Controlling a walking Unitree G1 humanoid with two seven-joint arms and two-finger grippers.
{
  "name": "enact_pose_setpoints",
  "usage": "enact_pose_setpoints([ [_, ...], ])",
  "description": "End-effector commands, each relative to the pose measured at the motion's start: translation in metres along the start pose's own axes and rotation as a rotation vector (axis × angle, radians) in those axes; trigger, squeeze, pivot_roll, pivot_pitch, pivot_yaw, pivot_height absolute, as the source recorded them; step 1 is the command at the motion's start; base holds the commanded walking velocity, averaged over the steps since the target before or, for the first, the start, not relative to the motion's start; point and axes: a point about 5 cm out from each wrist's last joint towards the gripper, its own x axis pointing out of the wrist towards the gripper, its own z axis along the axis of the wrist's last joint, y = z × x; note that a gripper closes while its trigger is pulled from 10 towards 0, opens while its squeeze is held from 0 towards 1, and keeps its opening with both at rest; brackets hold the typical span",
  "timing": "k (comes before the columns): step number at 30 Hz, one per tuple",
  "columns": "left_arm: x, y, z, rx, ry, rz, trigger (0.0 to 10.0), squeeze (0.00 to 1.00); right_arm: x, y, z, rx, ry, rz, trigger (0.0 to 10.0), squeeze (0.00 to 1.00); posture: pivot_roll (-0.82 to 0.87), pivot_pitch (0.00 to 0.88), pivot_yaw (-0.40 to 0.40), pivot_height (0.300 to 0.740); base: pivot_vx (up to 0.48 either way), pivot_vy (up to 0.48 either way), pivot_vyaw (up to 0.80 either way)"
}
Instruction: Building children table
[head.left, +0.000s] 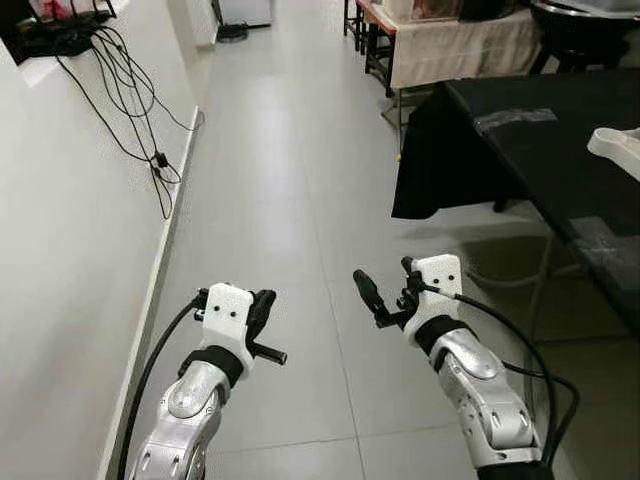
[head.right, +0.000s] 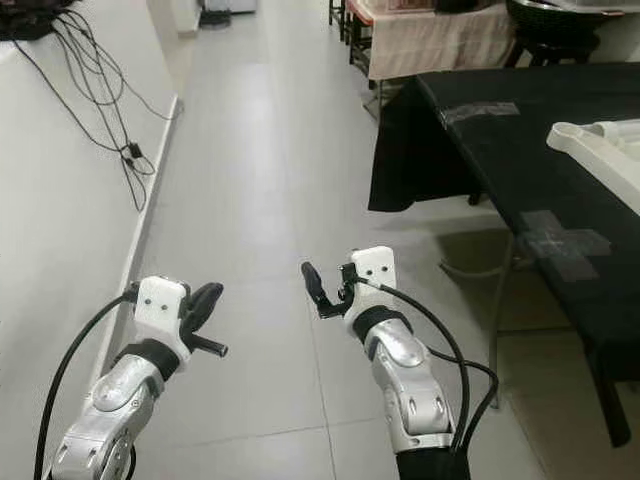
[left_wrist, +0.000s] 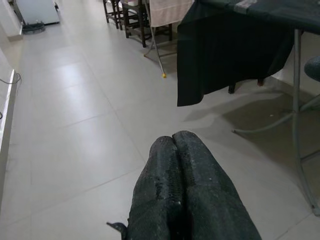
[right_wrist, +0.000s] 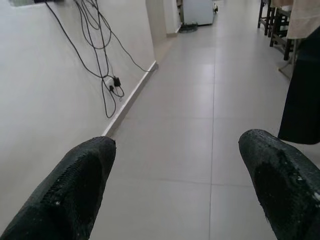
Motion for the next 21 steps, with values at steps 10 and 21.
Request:
enact_pose_setpoints([
  [10,-0.0018,0.0016,-0.0055,-0.009,0.022,0.002,10.0,0.0,0.0012,0.0013,-0.0017,0.02,0.002,0.012,10.0,0.0,-0.02,0.124,0.036,0.74,0.272,0.0,0.0],
  [21,-0.0018,0.002,-0.0052,-0.007,0.023,0.0,10.0,0.0,0.0017,0.0013,-0.0016,0.028,0.001,0.017,10.0,0.0,-0.02,0.125,0.035,0.74,0.277,0.0,0.0],
])
